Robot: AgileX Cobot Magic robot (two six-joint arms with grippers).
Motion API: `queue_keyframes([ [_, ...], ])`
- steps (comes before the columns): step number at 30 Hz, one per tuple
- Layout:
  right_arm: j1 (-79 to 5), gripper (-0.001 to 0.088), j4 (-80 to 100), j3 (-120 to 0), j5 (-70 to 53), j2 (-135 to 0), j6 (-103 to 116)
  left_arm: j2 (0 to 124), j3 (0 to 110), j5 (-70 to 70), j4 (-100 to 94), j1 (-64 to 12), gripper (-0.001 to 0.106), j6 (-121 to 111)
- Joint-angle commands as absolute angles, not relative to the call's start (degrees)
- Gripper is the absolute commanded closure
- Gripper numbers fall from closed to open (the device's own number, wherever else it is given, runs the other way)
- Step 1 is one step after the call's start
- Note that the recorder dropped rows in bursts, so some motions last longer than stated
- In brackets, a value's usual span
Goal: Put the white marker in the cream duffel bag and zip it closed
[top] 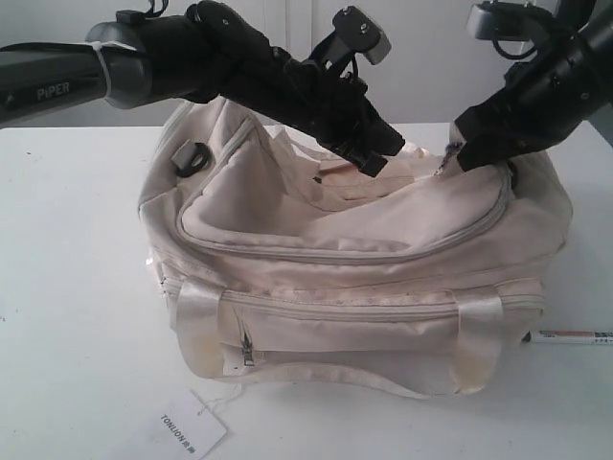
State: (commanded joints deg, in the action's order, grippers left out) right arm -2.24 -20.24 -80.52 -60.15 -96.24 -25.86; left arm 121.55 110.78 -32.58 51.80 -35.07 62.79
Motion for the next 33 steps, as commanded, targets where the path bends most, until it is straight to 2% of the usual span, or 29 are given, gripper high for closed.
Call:
queue_keyframes([
  [3, -2.24, 0.0861, -17.9, -80.52, -60.43, -97.61, -20.67, 121.55, 110.78, -32.58, 51.8, -35.07, 0.105, 62.79],
  [5, -2.24, 0.0796, -17.9, -80.52, -61.62, -98.92, -20.29, 121.55, 110.78, -32.58, 51.8, -35.07, 0.105, 62.79],
  [6, -2.24, 0.0727, -17.9, -80.52, -61.87, -99.29, -18.8, 121.55, 110.78, -32.7, 51.8, -35.07, 0.105, 62.79],
  [7, -2.24, 0.0695, -17.9, -80.52, -61.73, -99.29, -18.29, 121.55, 110.78, -32.7, 51.8, -35.07, 0.105, 62.79],
  [8, -2.24, 0.0617, -17.9, -80.52, -61.59, -99.29, -17.93, 121.55, 110.78, -32.7, 51.8, -35.07, 0.105, 62.79],
  [10, -2.24, 0.057, -17.9, -80.52, -61.06, -99.29, -17.93, 121.55, 110.78, -32.7, 52.38, -35.07, 0.105, 62.79],
  [17, -2.24, 0.057, -18.12, -80.52, -60.29, -99.29, -17.83, 123.81, 110.78, -28.16, 53.98, -38.9, 0.104, 62.79],
  [25, -2.24, 0.057, -18.12, -80.52, -60.51, -99.29, -17.7, 125.05, 110.78, -26.42, 53.98, -40.41, 0.072, 62.92],
  [29, -2.24, 0.057, -18.12, -80.52, -60.51, -99.29, -17.7, 125.71, 110.78, -26.62, 54.77, -40.74, 0.064, 62.78],
  [33, -2.24, 0.057, -18.12, -80.52, -60.51, -99.29, -17.7, 126.68, 110.78, -26.52, 56.86, -40.74, 0.062, 62.89],
])
